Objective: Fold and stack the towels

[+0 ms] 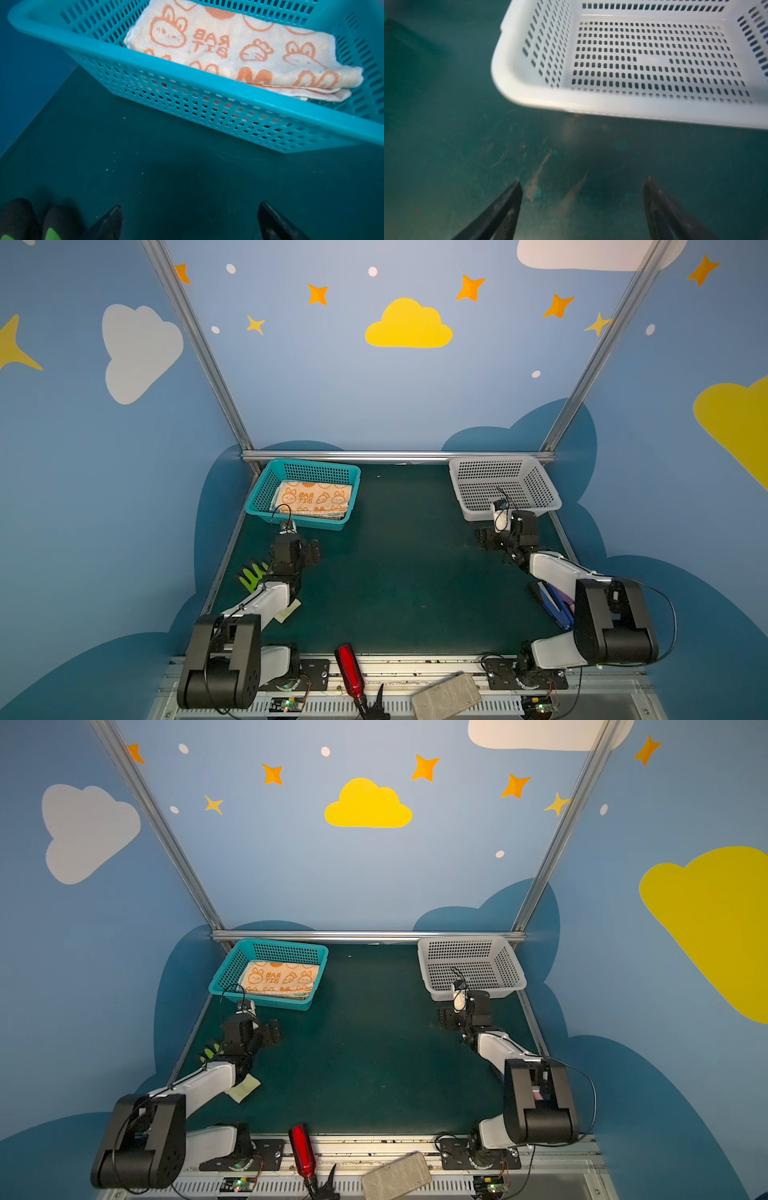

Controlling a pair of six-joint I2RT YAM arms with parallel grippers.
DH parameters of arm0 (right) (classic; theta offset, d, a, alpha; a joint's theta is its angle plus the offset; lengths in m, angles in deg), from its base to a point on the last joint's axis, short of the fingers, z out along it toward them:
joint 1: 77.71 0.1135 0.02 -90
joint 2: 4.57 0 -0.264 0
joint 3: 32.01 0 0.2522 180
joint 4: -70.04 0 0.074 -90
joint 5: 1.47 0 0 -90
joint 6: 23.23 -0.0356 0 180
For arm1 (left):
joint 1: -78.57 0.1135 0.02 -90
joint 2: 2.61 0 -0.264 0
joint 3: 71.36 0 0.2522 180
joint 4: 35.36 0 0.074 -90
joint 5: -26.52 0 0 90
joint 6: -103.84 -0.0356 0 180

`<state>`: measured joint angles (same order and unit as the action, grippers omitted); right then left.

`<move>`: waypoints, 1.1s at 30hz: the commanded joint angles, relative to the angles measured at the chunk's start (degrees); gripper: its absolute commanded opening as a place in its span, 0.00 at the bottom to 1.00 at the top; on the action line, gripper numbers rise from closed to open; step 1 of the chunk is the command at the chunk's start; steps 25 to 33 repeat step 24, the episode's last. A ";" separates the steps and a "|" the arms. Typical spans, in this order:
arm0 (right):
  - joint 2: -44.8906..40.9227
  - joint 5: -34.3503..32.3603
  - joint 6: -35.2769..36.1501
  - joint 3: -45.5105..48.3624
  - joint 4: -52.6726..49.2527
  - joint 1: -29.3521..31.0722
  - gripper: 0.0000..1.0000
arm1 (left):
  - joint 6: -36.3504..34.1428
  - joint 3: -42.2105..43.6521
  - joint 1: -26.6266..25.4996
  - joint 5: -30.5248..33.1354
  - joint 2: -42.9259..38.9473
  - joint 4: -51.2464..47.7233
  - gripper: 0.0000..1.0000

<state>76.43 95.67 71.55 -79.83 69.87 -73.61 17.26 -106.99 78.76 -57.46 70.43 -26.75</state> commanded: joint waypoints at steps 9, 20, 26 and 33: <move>1.14 4.57 -1.96 4.26 10.92 -3.05 0.90 | -1.56 1.20 -0.64 -0.36 14.63 27.99 1.00; 1.38 2.56 -3.01 3.59 9.91 -2.66 0.90 | -0.48 -1.93 -0.78 2.02 13.87 20.32 1.00; 1.32 2.27 -3.01 3.77 10.06 -2.54 0.90 | -0.47 -1.86 -0.70 2.06 14.02 20.58 1.00; 1.32 2.27 -3.01 3.77 10.06 -2.54 0.90 | -0.47 -1.86 -0.70 2.06 14.02 20.58 1.00</move>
